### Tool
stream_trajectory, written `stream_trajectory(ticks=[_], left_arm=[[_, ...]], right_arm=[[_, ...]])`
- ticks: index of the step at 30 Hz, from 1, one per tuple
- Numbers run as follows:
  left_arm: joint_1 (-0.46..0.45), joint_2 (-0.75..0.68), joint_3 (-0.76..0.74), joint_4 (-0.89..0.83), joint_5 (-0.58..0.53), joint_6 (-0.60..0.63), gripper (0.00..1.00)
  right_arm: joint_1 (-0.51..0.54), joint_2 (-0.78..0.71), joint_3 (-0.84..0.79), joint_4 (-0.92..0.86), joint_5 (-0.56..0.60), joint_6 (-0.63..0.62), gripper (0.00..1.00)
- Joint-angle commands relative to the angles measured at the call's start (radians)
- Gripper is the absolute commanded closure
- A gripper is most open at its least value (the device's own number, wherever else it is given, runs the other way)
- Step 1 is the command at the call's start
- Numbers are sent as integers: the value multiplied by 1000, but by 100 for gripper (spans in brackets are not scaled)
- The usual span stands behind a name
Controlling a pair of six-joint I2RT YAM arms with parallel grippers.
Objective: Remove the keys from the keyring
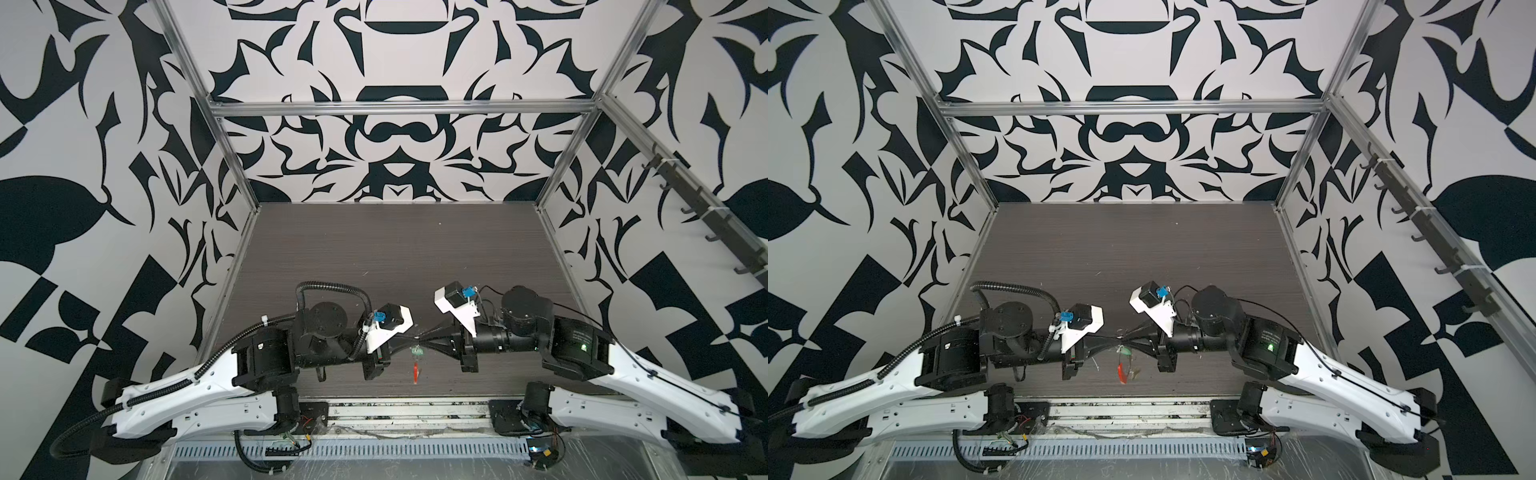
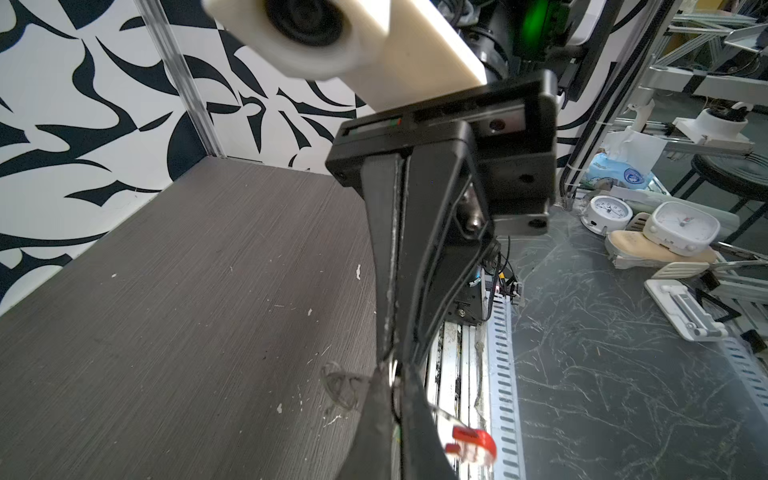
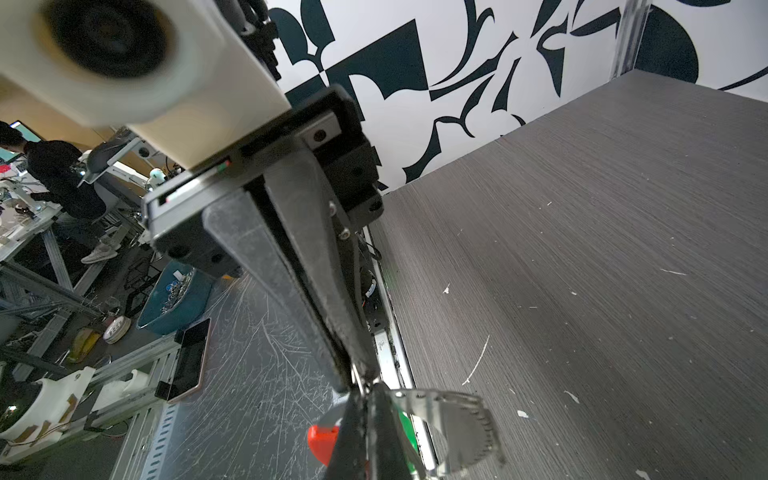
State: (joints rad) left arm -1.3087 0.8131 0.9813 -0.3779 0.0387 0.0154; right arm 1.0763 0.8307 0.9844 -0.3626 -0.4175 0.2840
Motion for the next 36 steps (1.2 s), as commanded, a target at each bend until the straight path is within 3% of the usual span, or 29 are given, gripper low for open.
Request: stream_trajectory(ticks=[1,9,14,19,26,32,36], left_arm=[[-8,0,0,-2,76,17,97],[-8,31,5,20,72,-1,100],[-8,28,-6,52,-19,-12,100],[-9,18,-24,114,-115,-22,100],[-8,38,-19,172,-242,-59,100],[-9,61,-6,172,-279,-82,100],[-9,46,-27,197,-285,-81,100]], right_arm=[[-1,-8,22,161,55,23,100],[-1,-13,15,171,68,28,98],[-1,-67,-7,153,149,23,69],[-2,-121,-61,159,226,14,59],[-1,-135,-100,153,297,-34,55],[-1,-195,-157,202,389,-42,52],[-2,-206,-145,134,432,-85,52]])
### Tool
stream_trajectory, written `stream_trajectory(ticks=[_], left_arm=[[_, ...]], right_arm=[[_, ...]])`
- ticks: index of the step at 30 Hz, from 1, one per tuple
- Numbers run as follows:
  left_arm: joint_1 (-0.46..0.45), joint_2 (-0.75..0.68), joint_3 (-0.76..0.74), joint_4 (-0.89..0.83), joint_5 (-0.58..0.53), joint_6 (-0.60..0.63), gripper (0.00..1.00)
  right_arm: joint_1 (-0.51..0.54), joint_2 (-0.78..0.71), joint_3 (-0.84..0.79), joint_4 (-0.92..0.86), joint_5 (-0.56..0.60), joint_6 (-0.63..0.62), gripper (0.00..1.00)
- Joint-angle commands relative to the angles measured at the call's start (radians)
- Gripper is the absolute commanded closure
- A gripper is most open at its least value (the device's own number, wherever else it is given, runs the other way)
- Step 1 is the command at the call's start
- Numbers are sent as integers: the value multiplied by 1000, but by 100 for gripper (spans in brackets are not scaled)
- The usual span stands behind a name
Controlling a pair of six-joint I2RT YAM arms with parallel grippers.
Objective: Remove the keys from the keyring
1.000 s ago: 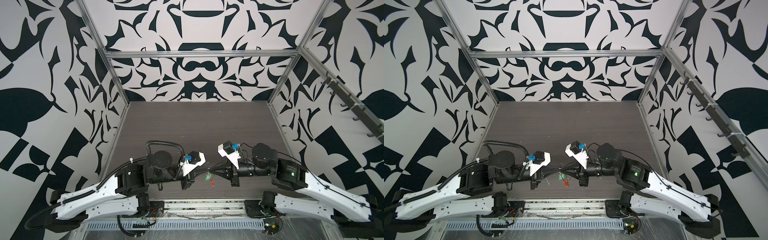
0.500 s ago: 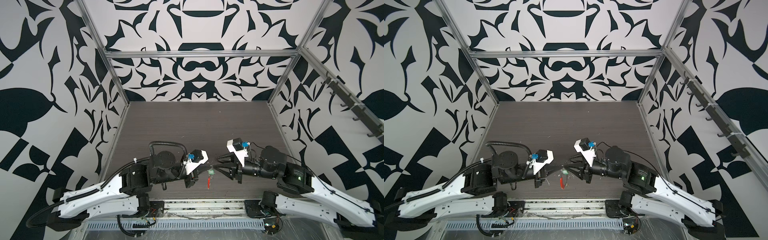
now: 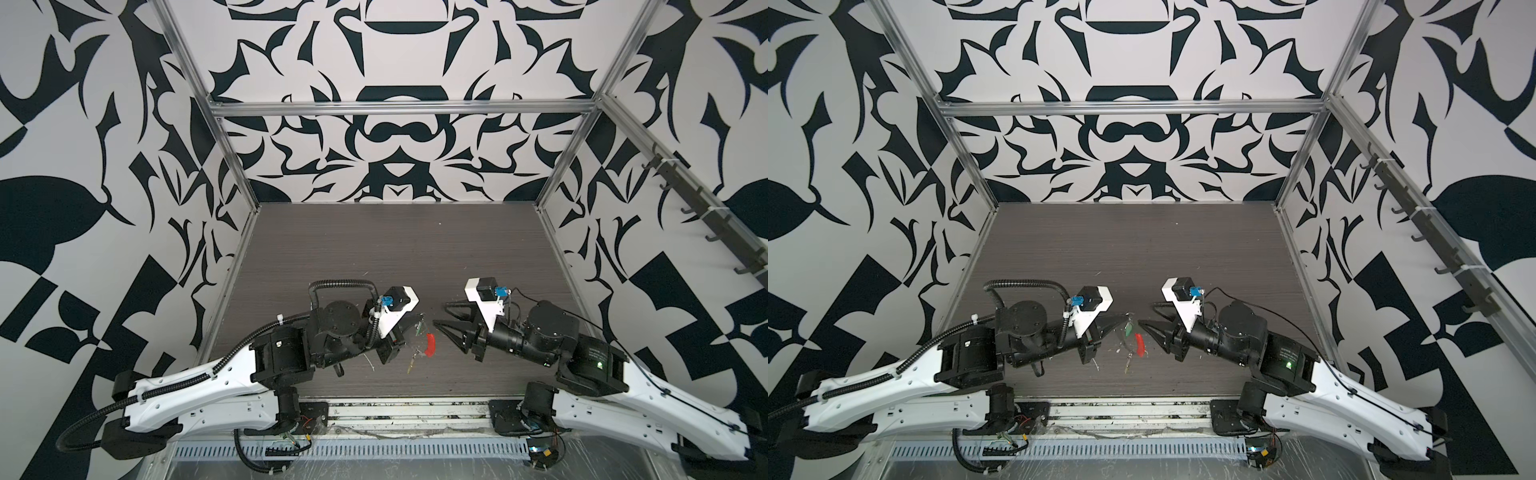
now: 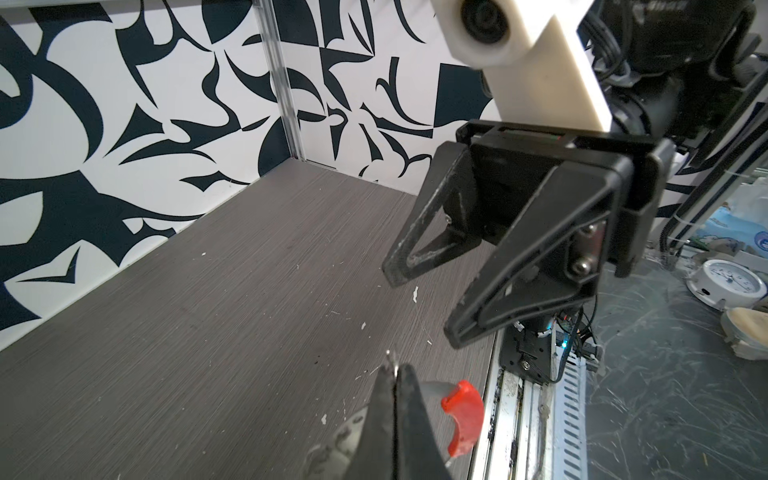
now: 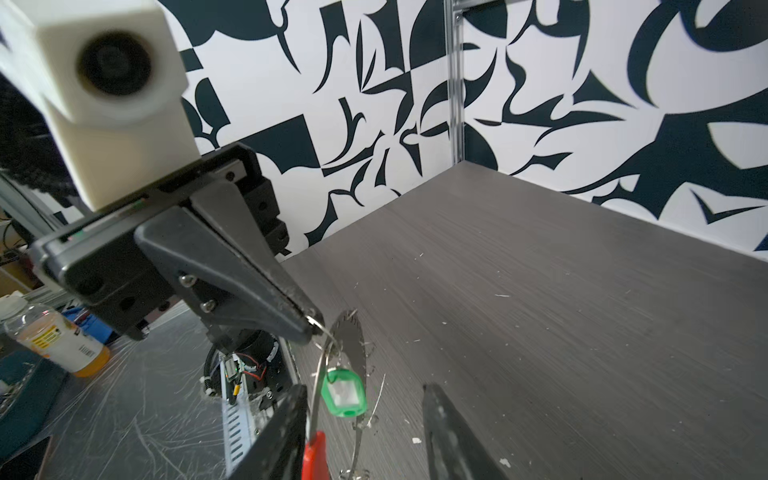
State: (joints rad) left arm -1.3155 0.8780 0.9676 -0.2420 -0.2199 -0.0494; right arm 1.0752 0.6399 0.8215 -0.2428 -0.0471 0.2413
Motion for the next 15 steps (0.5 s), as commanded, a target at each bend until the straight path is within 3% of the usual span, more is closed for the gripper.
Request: stream_trajectory(ticks=[1,15], left_arm=[[-1,-25,-21,69,-26,-13,100],[-2,-124,-131,211,-12,37,100]], right_arm=[[0,-16,15,10,67,-50,52],[3,74,-40,86,-89,-107,48]])
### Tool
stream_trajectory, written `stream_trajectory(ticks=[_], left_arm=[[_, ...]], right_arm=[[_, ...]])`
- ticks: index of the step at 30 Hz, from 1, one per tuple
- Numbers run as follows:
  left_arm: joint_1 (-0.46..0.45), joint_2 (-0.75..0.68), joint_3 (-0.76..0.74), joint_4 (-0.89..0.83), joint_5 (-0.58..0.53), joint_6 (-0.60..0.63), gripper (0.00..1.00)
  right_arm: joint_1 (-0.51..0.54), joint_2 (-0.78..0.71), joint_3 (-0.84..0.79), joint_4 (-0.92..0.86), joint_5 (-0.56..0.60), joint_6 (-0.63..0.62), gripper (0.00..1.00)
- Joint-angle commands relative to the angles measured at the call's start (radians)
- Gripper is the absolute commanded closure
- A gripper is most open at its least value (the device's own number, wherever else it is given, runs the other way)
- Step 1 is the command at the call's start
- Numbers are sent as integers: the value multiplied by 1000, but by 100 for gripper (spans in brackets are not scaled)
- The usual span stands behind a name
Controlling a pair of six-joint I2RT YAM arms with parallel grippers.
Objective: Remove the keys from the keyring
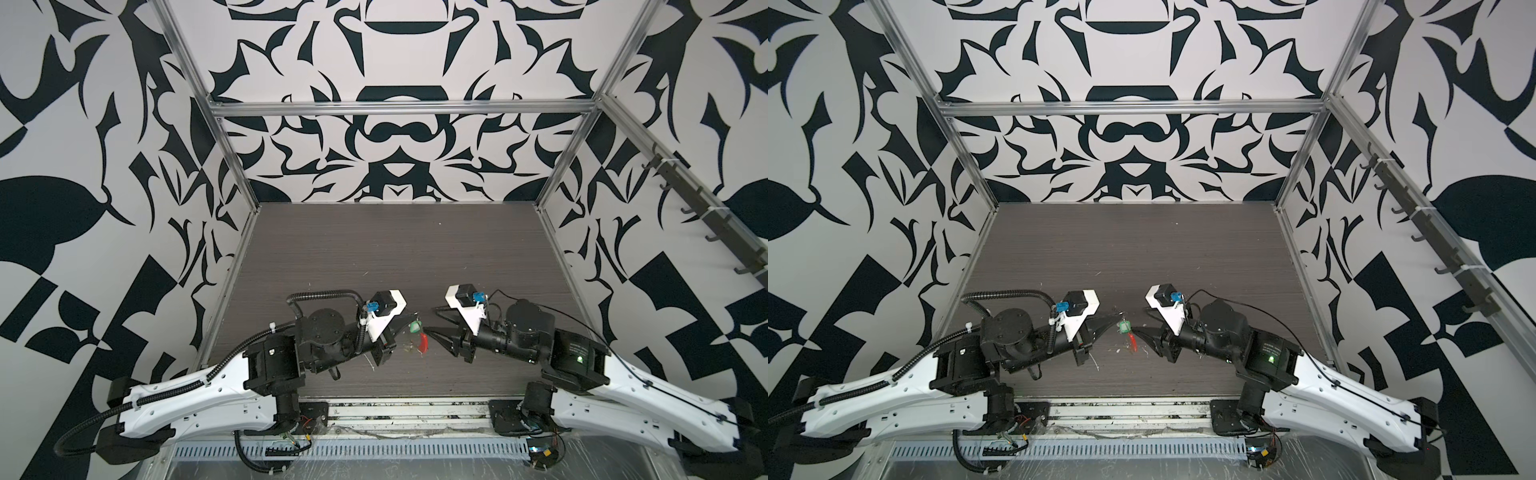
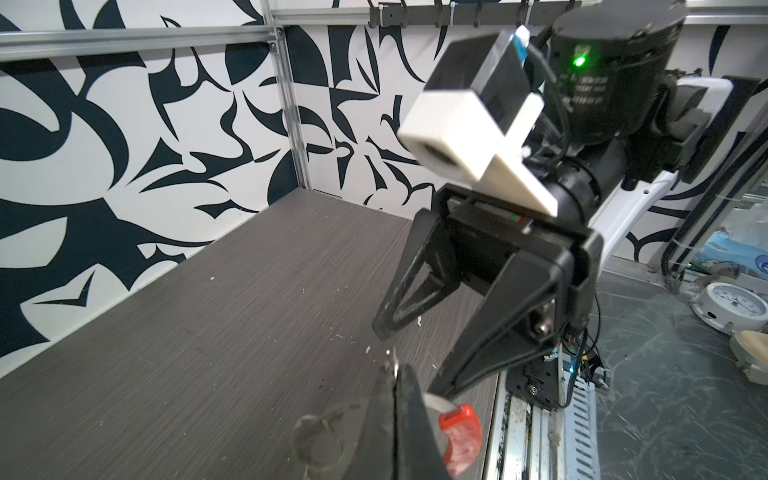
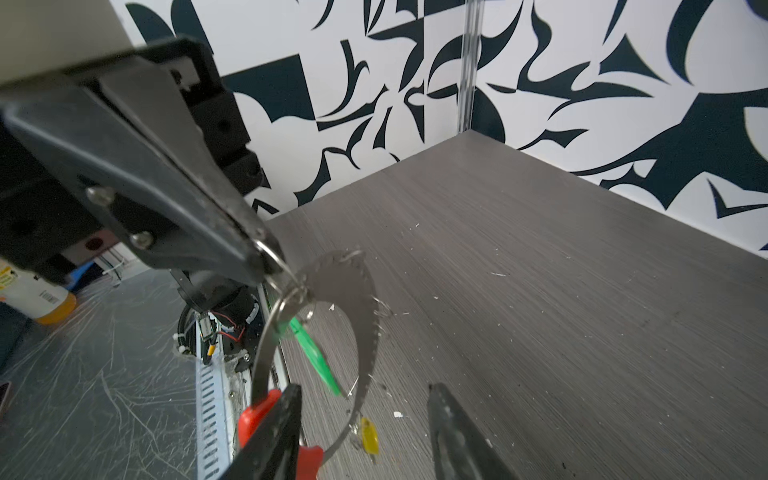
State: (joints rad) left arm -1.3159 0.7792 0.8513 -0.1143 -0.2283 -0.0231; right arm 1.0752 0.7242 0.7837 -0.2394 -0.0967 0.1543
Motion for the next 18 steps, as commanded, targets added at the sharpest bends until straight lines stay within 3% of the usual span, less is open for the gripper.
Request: stream_trajectory(ticks=[1,18], left_arm=[[-1,-29,-21,92,1,12,100],[-2,-37,-40,108,47,11,100]], right_arm=[[5,-5,-3,93,-44,-21,47],[58,88,41,151,-2,-71,48]])
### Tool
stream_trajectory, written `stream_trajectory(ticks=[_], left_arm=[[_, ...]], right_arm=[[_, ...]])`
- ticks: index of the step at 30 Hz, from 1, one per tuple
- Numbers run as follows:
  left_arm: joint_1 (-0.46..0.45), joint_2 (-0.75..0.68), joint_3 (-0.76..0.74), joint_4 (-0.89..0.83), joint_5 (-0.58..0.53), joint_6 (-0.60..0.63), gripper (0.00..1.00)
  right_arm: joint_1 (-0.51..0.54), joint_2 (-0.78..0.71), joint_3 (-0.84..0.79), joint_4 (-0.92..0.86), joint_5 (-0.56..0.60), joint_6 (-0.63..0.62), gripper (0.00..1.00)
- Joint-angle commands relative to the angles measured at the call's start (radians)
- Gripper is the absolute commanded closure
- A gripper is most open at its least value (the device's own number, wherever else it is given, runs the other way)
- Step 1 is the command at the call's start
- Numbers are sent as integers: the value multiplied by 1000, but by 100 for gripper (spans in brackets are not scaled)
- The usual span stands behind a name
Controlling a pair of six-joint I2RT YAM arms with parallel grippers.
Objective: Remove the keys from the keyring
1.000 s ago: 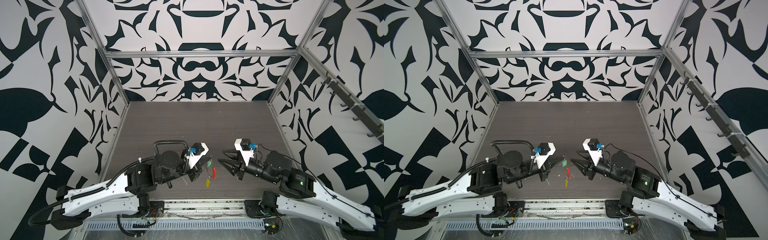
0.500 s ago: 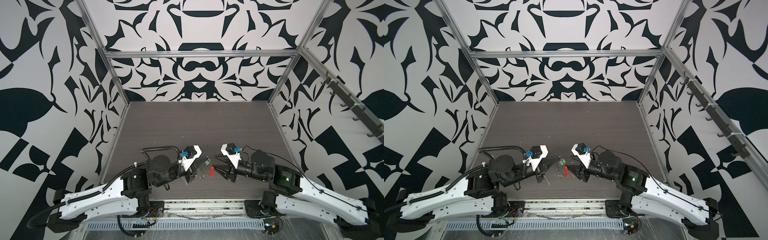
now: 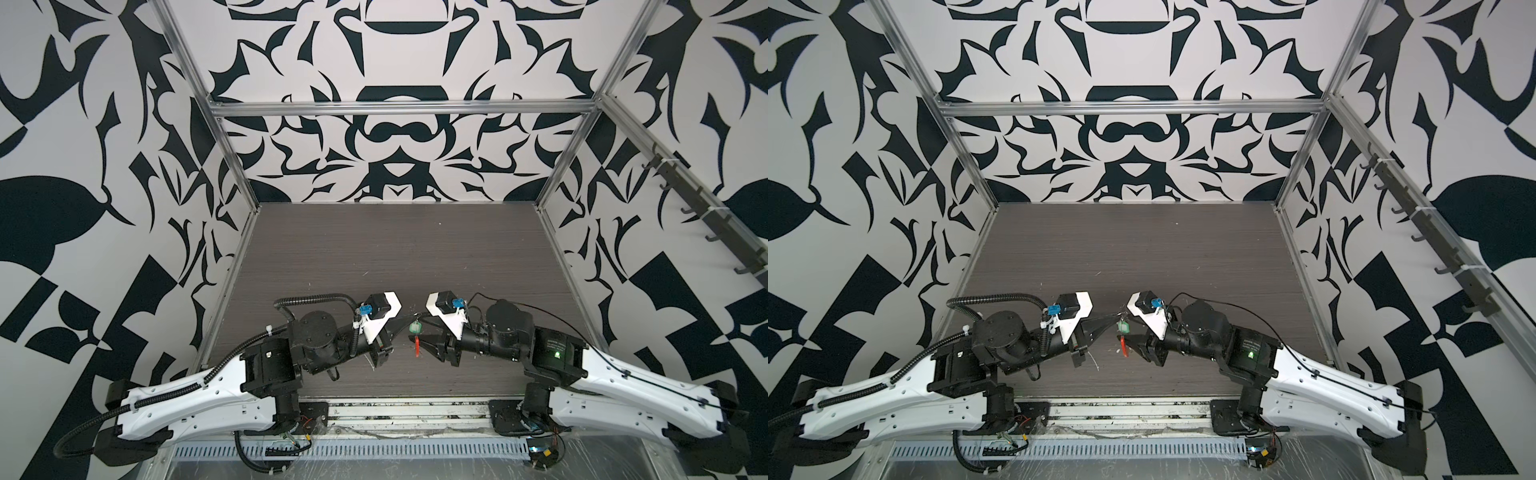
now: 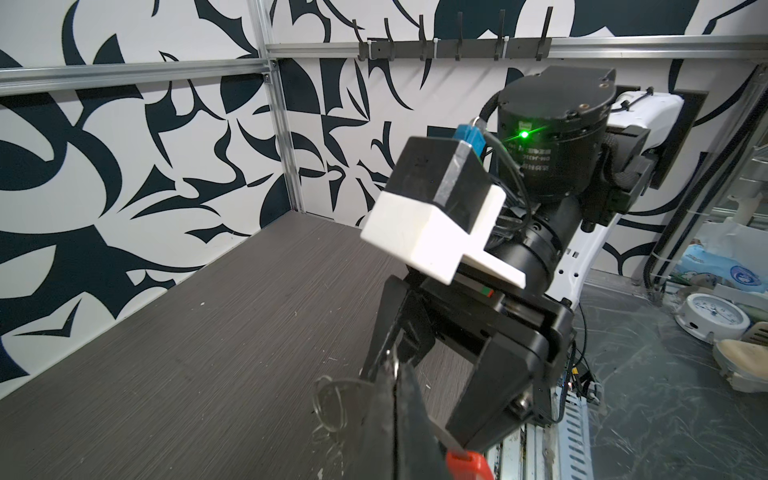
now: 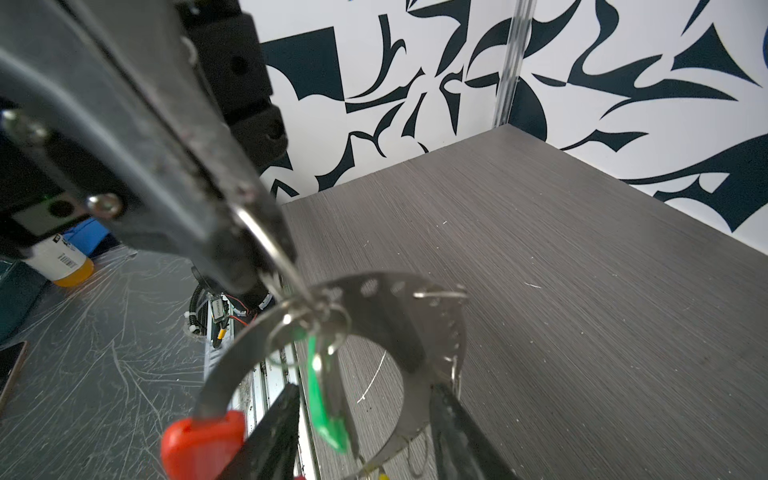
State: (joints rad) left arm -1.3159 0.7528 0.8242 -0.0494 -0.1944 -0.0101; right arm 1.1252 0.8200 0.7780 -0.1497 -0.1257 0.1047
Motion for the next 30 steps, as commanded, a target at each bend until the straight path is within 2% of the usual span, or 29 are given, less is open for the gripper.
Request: stream_trajectory(ticks=[1,5,9,19,30], left_arm=[[-2,-8,-13,42,15,-4,100],[-2,-4,-10,37,10,-5,100],[-1,-3,-12,39,6,-7,100],[-3,-12,-14,33,-18,-13,100],[-2,-30,-20,22,-63,-8,100]], right_arm=[[10,-10,47,64,31,-23,49],[11,-25,44,79,32,-29,53],[11,-19,56,84,29,-36,63],[11,-36,69,46,37,-37,99],[10,-67,96,-29,24,-39,100]])
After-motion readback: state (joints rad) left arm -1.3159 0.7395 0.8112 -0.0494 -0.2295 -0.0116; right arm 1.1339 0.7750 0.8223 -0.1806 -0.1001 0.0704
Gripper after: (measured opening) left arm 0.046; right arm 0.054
